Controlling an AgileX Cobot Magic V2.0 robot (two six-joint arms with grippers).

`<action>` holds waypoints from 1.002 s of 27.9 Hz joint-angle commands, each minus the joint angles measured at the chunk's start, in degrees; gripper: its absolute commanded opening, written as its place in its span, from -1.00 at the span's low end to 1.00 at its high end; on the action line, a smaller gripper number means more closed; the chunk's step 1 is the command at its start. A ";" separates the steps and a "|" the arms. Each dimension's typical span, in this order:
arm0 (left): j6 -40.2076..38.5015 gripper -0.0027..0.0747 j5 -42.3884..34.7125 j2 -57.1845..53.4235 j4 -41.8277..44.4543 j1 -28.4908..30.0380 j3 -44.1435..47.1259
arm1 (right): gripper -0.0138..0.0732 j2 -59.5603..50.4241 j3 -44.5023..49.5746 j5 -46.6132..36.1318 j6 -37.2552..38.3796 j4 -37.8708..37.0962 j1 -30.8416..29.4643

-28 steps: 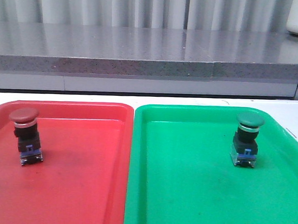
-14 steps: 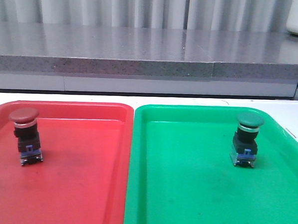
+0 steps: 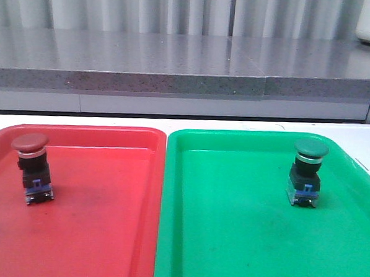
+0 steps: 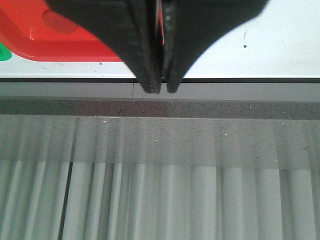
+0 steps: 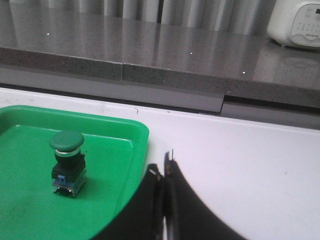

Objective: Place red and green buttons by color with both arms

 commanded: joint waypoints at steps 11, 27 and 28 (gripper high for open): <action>-0.41 -0.98 -4.52 -0.89 0.17 0.04 1.42 | -0.93 -0.95 -0.38 -6.54 11.38 -9.41 -0.33; -0.41 -0.98 -4.52 -0.89 0.17 0.04 1.42 | -0.93 -0.95 -0.38 -6.15 11.38 -9.43 -0.26; -0.41 -0.98 -4.52 -0.89 0.17 0.04 1.42 | -0.93 -0.95 -0.38 -6.15 11.38 -9.43 -0.26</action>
